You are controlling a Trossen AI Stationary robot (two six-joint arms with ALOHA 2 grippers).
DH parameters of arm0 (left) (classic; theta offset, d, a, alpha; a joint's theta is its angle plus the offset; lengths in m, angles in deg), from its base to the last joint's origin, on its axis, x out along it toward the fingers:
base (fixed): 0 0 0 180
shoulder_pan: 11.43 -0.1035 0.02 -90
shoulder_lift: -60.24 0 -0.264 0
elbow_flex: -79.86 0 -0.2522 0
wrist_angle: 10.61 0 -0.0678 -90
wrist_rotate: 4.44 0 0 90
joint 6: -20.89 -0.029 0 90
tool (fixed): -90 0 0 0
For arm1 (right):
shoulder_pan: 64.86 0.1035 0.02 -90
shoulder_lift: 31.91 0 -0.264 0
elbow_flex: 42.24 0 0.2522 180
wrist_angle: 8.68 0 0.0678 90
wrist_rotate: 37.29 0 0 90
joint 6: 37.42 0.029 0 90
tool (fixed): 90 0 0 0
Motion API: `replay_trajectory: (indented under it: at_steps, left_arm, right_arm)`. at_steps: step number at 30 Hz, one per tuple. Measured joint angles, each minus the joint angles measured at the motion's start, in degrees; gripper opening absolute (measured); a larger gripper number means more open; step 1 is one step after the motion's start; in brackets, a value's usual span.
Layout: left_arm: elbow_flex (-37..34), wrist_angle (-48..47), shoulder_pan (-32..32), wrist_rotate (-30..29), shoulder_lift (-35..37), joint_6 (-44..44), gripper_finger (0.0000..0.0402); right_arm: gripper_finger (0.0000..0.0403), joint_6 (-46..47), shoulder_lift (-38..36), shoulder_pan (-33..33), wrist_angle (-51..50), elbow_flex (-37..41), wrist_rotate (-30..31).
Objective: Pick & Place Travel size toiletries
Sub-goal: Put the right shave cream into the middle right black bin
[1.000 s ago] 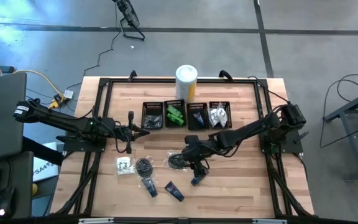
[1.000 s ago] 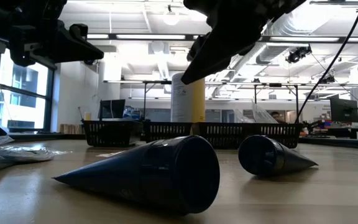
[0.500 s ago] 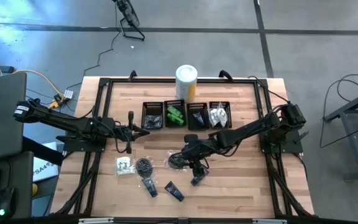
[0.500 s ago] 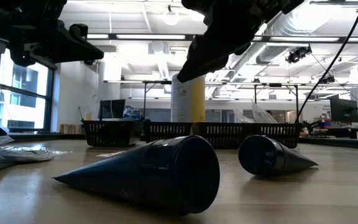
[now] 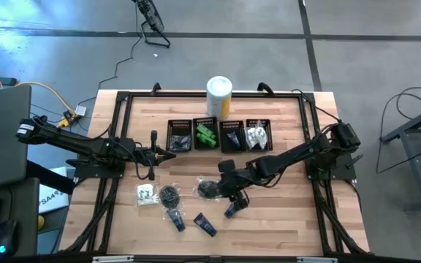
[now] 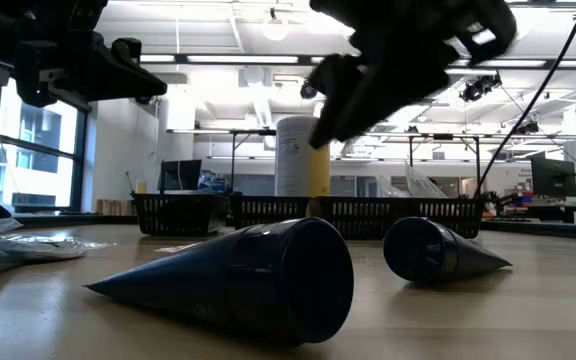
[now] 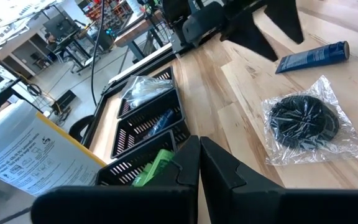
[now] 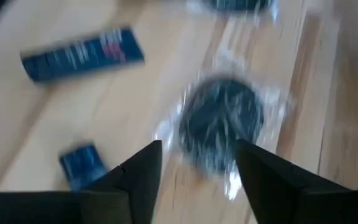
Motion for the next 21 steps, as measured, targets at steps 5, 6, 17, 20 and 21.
replay_trajectory:
  at_steps: [5,6,17,20,21]
  left_arm:
    - [0.0,0.0,0.0,0.0,0.0,0.0,0.0008]
    - [0.0,0.0,0.0,0.0,0.0,0.0,0.0008]
    - [0.0,0.0,0.0,0.0,0.0,0.0,0.0008]
    - [0.0,0.0,0.0,0.0,0.0,0.0,0.0008]
    - [0.0,0.0,0.0,0.0,0.0,0.0,0.0008]
  right_arm:
    - [0.0249,5.0,0.0,1.8,-5.5,0.0,0.5]
    - [0.0259,6.0,0.0,2.2,-6.4,0.0,0.5]
    - [0.0301,8.0,0.0,3.4,-12.8,0.0,-2.7]
    - [0.0296,7.9,0.0,3.4,-12.5,0.0,-2.8]
    - [0.0295,8.0,0.0,3.4,-12.4,0.0,-2.9]
